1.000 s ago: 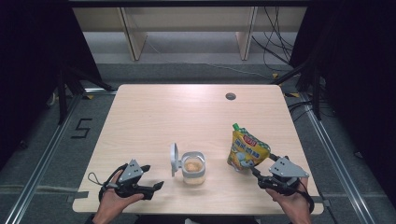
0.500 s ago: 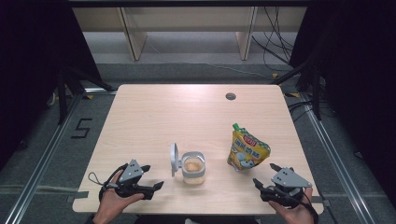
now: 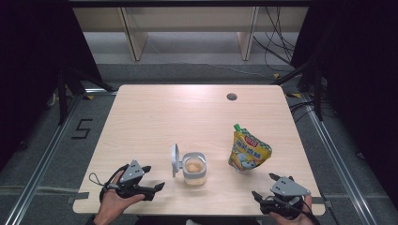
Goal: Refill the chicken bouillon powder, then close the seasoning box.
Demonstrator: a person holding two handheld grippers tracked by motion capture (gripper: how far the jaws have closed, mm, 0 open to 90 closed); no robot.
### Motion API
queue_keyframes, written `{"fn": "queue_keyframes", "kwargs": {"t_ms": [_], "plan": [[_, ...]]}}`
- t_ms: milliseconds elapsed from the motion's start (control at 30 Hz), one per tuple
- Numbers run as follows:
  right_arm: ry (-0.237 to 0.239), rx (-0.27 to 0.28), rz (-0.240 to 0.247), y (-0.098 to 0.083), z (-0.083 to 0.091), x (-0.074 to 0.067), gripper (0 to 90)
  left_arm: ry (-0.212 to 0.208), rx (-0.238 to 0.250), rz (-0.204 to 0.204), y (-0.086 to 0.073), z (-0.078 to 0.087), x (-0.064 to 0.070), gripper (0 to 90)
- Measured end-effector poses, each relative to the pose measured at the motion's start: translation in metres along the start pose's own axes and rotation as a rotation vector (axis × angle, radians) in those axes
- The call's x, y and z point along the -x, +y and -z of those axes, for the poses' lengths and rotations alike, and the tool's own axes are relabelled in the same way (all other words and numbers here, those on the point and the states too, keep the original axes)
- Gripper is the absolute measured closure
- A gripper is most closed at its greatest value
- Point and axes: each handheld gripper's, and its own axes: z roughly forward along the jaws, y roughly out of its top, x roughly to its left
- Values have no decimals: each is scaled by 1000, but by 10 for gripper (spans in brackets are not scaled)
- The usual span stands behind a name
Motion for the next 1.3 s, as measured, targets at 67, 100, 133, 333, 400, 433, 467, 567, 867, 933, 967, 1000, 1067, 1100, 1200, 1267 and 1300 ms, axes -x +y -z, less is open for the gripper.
{"fn": "queue_keyframes", "kwargs": {"t_ms": [67,100,133,333,400,433,467,567,867,933,967,1000,1067,1100,1200,1267,1300], "plan": [[1,0,2,-1,1,0,171,-8,10,0,0,0,-1,184],[1,3,-2,-2,1,-1,171,-8,9,4,0,0,0,183],[2,-4,-21,-2,2,-2,171,-8,11,31,-1,0,1,182],[4,-17,4,-5,1,-1,172,-3,12,30,-1,-2,1,180],[7,-21,5,-6,0,-1,173,-3,15,28,0,-2,0,179],[6,-23,9,-6,-1,-1,173,3,-5,-4,0,-1,-3,178],[8,-25,14,-6,-1,-1,174,3,-6,13,0,-1,-2,178],[10,-27,20,-6,-1,-2,176,-13,17,18,0,0,-2,255],[16,-34,34,-7,-2,-1,188,-21,57,-35,1,8,7,759],[16,-36,40,-8,-2,-1,189,-13,61,-61,3,10,6,844],[13,-37,44,-8,-2,0,190,-22,65,-53,3,10,7,872],[14,-36,37,-8,-2,-1,192,-20,67,-53,4,11,8,887],[18,-38,41,-8,-3,-2,199,-19,72,-73,7,13,9,891],[19,-38,45,-7,-2,-2,200,-22,70,-64,8,13,10,892],[17,-35,42,-7,-2,-2,200,-28,89,-68,14,15,10,892],[14,-35,44,-7,-2,-1,200,-30,97,-81,18,17,10,892],[17,-36,41,-8,-3,-1,200,-30,106,-69,20,17,11,892]]}}
